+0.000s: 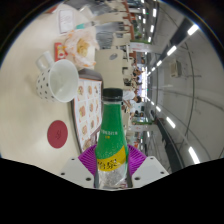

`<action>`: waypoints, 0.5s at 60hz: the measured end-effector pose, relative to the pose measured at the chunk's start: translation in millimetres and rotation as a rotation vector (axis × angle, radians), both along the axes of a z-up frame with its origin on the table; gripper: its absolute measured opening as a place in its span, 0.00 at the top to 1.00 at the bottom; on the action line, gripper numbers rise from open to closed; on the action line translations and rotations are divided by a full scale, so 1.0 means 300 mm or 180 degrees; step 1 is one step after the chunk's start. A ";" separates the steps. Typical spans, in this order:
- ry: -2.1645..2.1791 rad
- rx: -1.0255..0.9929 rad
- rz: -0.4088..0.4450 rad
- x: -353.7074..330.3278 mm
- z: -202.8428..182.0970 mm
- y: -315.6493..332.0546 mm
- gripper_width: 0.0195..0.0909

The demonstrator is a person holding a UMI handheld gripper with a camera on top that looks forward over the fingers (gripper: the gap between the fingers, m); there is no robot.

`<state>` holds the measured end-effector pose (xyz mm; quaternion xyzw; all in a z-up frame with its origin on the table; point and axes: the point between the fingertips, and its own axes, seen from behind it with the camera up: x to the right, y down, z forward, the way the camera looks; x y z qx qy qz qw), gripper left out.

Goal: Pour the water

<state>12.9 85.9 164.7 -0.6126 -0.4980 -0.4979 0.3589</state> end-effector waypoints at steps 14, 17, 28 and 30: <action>-0.1853 -0.0315 0.0283 -0.079 -0.033 0.085 0.75; -0.2057 -0.0321 0.0286 -0.075 -0.017 0.096 0.75; -0.2114 -0.0447 0.0293 -0.065 -0.008 0.099 0.75; -0.2092 -0.0447 0.0344 -0.073 -0.009 0.102 0.75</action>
